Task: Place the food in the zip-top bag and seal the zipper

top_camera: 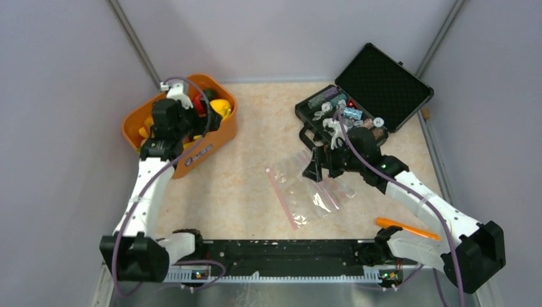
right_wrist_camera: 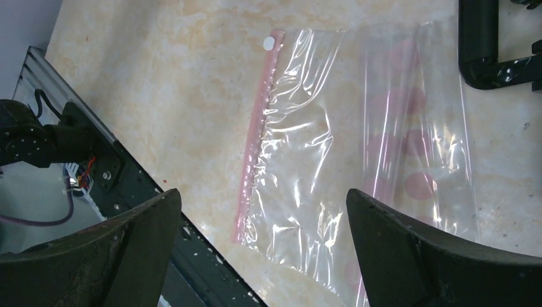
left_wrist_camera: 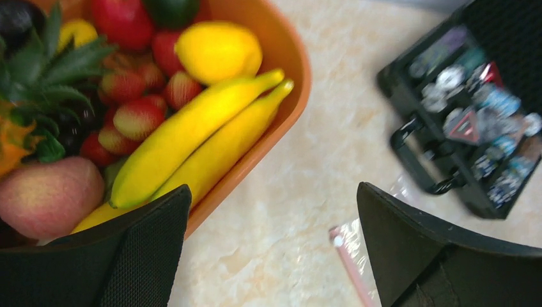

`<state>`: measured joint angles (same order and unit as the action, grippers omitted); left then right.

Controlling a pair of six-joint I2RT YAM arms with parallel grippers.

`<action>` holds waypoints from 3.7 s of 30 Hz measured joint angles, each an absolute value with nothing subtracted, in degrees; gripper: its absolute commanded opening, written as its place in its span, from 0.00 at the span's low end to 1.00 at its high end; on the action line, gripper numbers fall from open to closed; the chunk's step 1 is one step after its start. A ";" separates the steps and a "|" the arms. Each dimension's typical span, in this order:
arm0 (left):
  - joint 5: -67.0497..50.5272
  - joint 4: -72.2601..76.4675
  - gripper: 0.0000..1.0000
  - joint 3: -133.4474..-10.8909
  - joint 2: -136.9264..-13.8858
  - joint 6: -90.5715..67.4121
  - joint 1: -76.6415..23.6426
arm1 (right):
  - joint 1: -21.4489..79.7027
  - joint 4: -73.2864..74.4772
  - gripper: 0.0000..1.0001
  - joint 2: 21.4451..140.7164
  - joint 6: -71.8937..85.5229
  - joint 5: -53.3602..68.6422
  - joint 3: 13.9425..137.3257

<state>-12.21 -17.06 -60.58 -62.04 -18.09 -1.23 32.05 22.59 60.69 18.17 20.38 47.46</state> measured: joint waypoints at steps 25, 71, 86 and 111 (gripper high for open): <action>-22.13 -33.74 0.90 -66.41 -78.19 -7.27 -2.57 | 38.33 22.50 0.88 69.89 19.59 13.15 48.29; -0.56 -22.24 0.99 -52.86 -44.18 -22.90 -13.72 | 64.86 15.49 0.26 102.87 30.87 -17.63 60.71; 6.83 -19.05 0.99 -54.33 -46.06 -25.04 -13.72 | 67.35 14.15 0.00 104.42 30.57 -19.59 61.95; -10.74 -12.38 0.99 -51.46 -49.47 -26.37 -13.72 | 66.94 6.87 0.00 90.74 31.07 -19.57 51.72</action>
<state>-10.74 -12.38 -51.46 -49.47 -26.37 -13.72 66.94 6.87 90.74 31.07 -19.57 51.72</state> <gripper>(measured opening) 0.986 0.003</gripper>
